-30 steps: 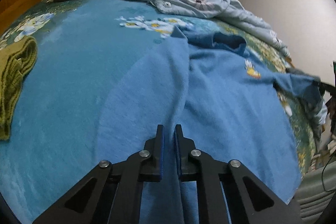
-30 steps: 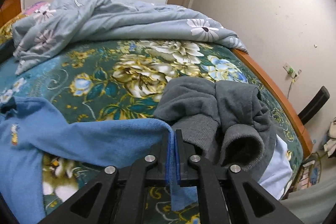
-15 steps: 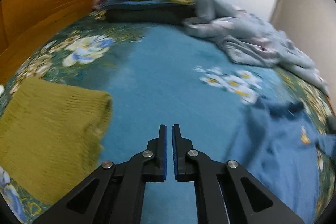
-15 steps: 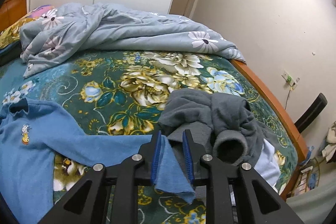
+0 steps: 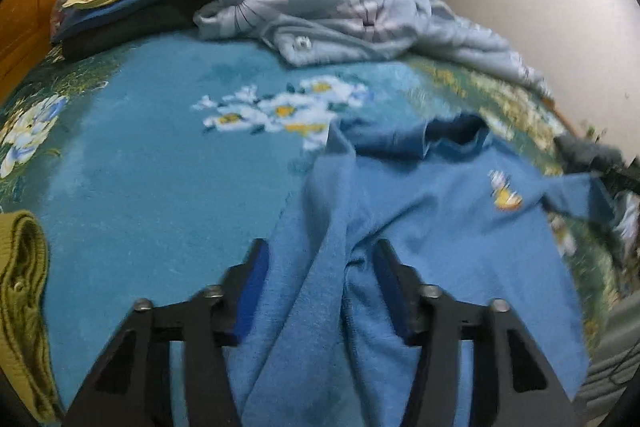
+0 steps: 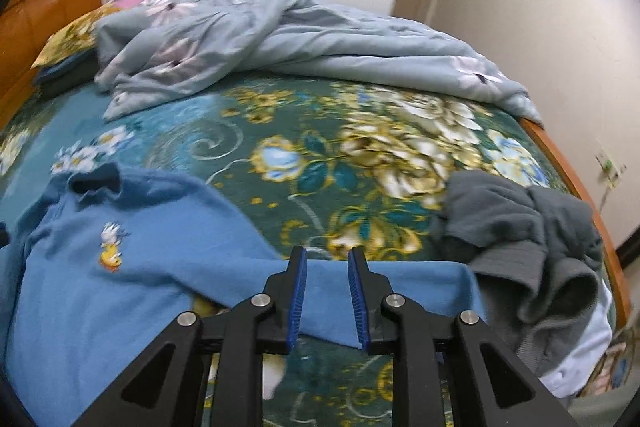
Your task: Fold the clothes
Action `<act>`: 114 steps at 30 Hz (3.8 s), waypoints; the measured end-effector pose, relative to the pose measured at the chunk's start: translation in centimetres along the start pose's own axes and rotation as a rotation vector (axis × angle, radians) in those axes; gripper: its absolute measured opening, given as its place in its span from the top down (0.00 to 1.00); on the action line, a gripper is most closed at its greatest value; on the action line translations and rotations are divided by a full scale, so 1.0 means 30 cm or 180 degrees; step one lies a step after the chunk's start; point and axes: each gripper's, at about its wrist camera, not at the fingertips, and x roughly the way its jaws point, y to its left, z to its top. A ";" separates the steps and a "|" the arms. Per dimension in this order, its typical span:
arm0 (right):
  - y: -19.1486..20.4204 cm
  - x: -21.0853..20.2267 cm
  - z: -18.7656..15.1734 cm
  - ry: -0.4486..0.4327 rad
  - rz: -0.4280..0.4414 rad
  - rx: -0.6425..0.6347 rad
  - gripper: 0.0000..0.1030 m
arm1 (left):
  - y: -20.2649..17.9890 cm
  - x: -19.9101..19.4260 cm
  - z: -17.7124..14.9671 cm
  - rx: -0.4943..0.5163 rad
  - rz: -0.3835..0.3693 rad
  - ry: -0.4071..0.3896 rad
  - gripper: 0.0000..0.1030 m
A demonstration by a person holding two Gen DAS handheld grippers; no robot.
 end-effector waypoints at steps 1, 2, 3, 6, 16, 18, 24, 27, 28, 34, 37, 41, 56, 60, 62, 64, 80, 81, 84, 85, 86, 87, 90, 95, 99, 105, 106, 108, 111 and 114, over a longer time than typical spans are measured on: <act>0.015 0.005 -0.002 0.0011 0.0016 -0.0049 0.77 | -0.001 0.019 -0.001 0.0028 0.0053 0.0032 0.97; 0.028 0.009 -0.005 0.0020 0.0029 -0.0094 0.77 | 0.005 0.033 0.001 0.0041 0.0114 0.0047 0.97; 0.037 0.013 -0.006 0.0024 0.0035 -0.0131 0.77 | 0.034 0.035 0.012 0.0010 0.0232 0.0003 0.97; 0.057 0.035 0.003 0.0029 0.0064 -0.0199 0.77 | 0.172 0.074 0.065 -0.0166 0.0609 -0.0018 0.97; 0.174 0.207 0.087 0.0133 0.0540 -0.0438 0.77 | 0.115 0.056 0.239 0.0159 0.0107 -0.0213 0.60; 0.220 0.253 0.108 0.0177 0.0644 -0.0587 0.77 | 0.049 0.054 0.277 0.0403 0.0034 -0.0309 0.45; 0.318 0.376 0.181 0.0212 0.0988 -0.0703 0.77 | -0.189 0.250 0.299 0.1686 0.0119 0.0082 0.44; 0.363 0.415 0.200 0.0216 0.1140 -0.0795 0.77 | -0.227 0.333 0.278 0.2090 0.0152 0.0224 0.44; 0.380 0.422 0.204 0.0201 0.1179 -0.0846 0.77 | -0.221 0.354 0.280 0.2097 0.0077 0.0266 0.44; 0.469 0.454 0.192 0.0262 0.1311 -0.1286 0.77 | -0.171 0.395 0.263 0.2042 -0.0175 0.0357 0.51; 0.496 0.465 0.170 0.0294 0.1301 -0.1459 0.78 | -0.171 0.382 0.257 0.2085 -0.0217 0.0332 0.60; 0.497 0.465 0.170 0.0287 0.1295 -0.1480 0.97 | -0.162 0.385 0.258 0.2013 -0.0323 0.0365 0.90; 0.484 0.438 0.235 0.0095 0.1169 -0.1670 0.73 | -0.066 0.409 0.337 0.1364 -0.0599 0.0215 0.94; 0.480 0.468 0.218 0.0135 0.1086 -0.1749 0.67 | -0.061 0.422 0.330 0.1342 -0.0604 0.0210 0.93; 0.475 0.487 0.209 0.0202 0.1039 -0.1760 0.67 | -0.059 0.419 0.327 0.1332 -0.0603 0.0177 0.93; 0.470 0.493 0.199 0.0244 0.1050 -0.1745 0.73 | -0.057 0.412 0.326 0.1301 -0.0594 0.0115 0.93; 0.476 0.625 0.350 0.0227 0.0704 -0.1299 0.97 | -0.027 0.547 0.444 0.0678 -0.0279 0.0284 0.93; 0.478 0.632 0.346 0.0231 0.0700 -0.1303 0.97 | -0.031 0.549 0.442 0.0677 -0.0260 0.0295 0.92; 0.474 0.620 0.344 0.0208 0.0699 -0.1284 0.95 | -0.027 0.532 0.451 0.0570 -0.0340 0.0360 0.92; 0.470 0.608 0.344 0.0178 0.0693 -0.1278 0.94 | -0.025 0.514 0.455 0.0537 -0.0372 0.0367 0.91; 0.462 0.589 0.346 0.0144 0.0692 -0.1260 0.88 | -0.024 0.490 0.459 0.0515 -0.0389 0.0372 0.90; 0.453 0.570 0.350 0.0107 0.0678 -0.1236 0.76 | -0.021 0.463 0.459 0.0501 -0.0409 0.0375 0.84; 0.405 0.476 0.344 -0.0060 0.0670 -0.1054 0.61 | 0.003 0.338 0.440 0.0422 -0.0425 0.0247 0.71; 0.342 0.261 0.198 -0.0276 0.0794 -0.0856 0.54 | 0.059 0.093 0.282 0.0252 -0.0130 -0.0054 0.57; 0.325 0.104 -0.059 -0.0218 0.0899 -0.0821 0.53 | 0.095 -0.032 0.062 0.0309 0.0124 -0.0026 0.51; 0.231 -0.007 -0.419 0.0134 0.0910 -0.0343 0.52 | 0.157 -0.150 -0.240 -0.0105 0.0316 0.0126 0.51; 0.213 -0.016 -0.463 0.0213 0.0931 -0.0231 0.52 | 0.144 -0.170 -0.276 -0.0146 0.0309 0.0120 0.51; 0.183 -0.042 -0.533 0.0312 0.0995 -0.0052 0.52 | 0.108 -0.207 -0.331 -0.0211 0.0208 0.0091 0.51; 0.155 -0.098 -0.586 0.0345 0.1133 0.0193 0.52 | 0.036 -0.268 -0.389 -0.0229 -0.0071 -0.0004 0.51; 0.158 -0.138 -0.617 0.0342 0.1315 0.0357 0.52 | -0.034 -0.271 -0.425 -0.0234 -0.0252 0.0011 0.51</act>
